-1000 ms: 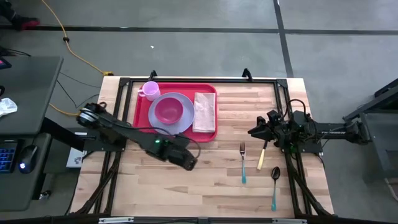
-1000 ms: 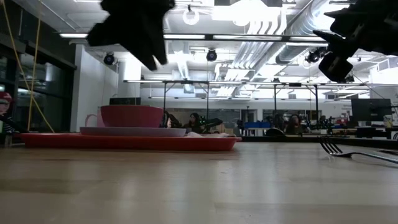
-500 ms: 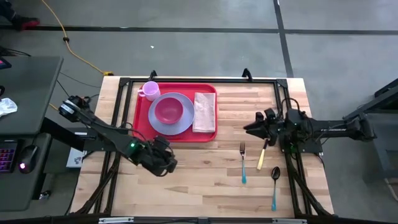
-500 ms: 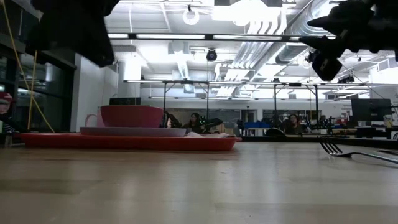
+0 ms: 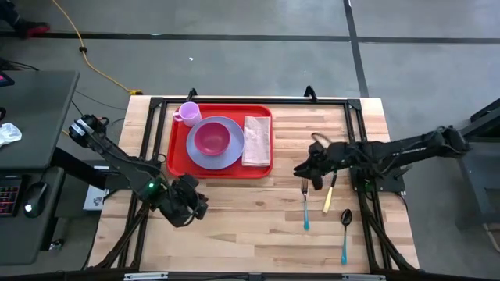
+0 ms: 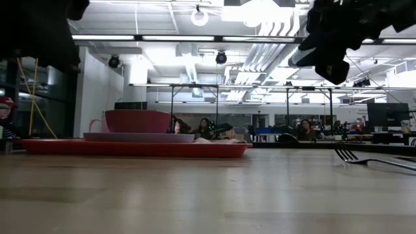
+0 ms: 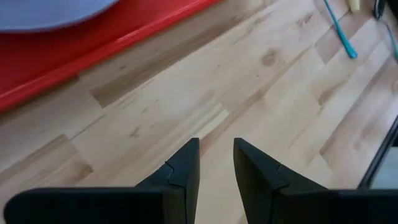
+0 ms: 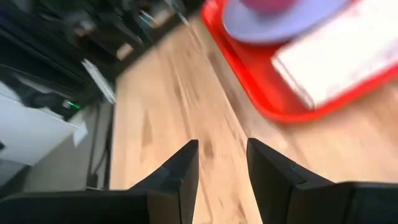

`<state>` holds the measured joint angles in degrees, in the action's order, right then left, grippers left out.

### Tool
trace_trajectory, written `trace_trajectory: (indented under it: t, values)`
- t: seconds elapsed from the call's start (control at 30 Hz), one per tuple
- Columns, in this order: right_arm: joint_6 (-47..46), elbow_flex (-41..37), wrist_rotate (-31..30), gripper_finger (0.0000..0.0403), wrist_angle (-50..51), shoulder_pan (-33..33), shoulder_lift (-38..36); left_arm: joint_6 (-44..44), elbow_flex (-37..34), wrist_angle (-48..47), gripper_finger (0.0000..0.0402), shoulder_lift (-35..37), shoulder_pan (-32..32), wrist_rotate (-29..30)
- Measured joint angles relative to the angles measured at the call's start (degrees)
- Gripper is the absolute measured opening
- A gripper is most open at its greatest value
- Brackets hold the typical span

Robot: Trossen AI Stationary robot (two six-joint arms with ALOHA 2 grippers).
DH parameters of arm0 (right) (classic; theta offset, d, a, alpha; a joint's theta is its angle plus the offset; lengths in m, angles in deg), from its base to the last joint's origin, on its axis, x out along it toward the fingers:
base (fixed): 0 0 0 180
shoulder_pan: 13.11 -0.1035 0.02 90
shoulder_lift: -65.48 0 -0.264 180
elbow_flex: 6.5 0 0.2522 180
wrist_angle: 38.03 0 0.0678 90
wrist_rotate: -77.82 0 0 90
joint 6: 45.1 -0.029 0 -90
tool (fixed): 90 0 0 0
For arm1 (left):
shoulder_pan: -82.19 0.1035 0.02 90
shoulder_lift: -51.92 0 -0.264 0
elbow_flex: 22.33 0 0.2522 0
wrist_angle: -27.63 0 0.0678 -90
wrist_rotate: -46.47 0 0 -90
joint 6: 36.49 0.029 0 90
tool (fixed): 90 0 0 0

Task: Set up tray
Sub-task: Put the blue fork on the brown napkin on the red tray

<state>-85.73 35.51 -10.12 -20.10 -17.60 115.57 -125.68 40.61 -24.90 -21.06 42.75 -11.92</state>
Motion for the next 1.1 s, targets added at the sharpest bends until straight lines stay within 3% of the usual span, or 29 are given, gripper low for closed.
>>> trace_trajectory:
  t: [0.33, 0.73, 1.1]
  values:
    - [-19.7, 4.5, -3.7, 0.0114, 4.6, -8.3, 11.4, -2.7, -5.8, 4.2, 0.0129, 2.5, -4.2, 2.0]
    - [-44.3, 4.5, -10.4, 0.0114, 13.3, -18.7, 13.9, -1.2, -6.2, 4.3, 0.0129, 2.5, -4.2, 1.3]
    - [-44.2, 4.7, -9.1, 0.0114, 12.9, -20.3, 13.8, -1.1, -6.2, 4.2, 0.0129, 2.5, -4.2, 1.2]
